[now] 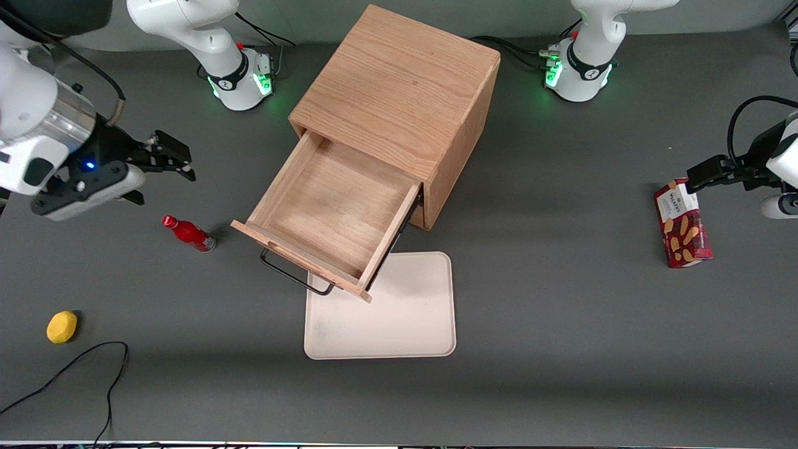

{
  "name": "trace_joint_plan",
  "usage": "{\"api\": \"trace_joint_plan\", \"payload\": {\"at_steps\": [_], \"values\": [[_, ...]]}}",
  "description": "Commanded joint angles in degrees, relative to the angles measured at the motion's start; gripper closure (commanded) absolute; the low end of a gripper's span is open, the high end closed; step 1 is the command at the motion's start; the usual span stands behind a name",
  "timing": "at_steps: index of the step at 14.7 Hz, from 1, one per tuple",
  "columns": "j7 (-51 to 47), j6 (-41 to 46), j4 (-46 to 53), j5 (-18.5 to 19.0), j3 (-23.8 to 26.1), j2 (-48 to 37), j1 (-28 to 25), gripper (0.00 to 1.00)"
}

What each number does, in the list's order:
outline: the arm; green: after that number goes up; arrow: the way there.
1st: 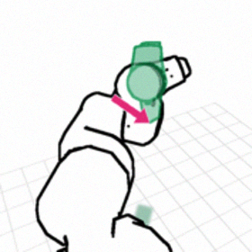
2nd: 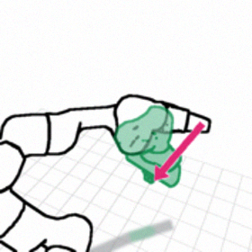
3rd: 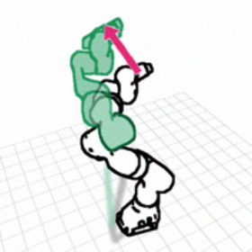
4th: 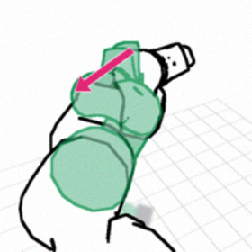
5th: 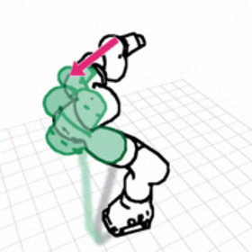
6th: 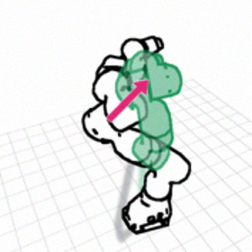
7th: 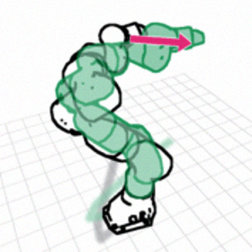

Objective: Open upper drawer

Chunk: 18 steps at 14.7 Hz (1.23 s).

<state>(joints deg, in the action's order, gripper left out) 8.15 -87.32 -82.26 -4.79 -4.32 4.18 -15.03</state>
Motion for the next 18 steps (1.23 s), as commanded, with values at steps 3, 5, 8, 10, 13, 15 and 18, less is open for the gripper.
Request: {"api": "trace_joint_plan", "payload": {"at_steps": [3,5,8,10,13,15,18], "values": [[-0.9,0.8,-4.6,1.7,4.4,-4.6,9.6,0.00],[-0.9,1.5,-4.5,1.5,7.0,-4.8,14.4,0.00],[-0.9,3.5,-4.2,1.1,6.3,-4.6,15.3,0.00],[-0.9,4.3,-3.8,1.1,4.9,-4.3,15.3,0.00],[-1.6,4.3,-3.7,1.7,4.5,-4.2,15.3,0.00],[-2.0,3.4,-4.1,1.7,2.1,-4.1,15.1,0.00],[-3.9,1.3,-4.6,1.7,1.0,-3.9,15.1,0.00]]}}
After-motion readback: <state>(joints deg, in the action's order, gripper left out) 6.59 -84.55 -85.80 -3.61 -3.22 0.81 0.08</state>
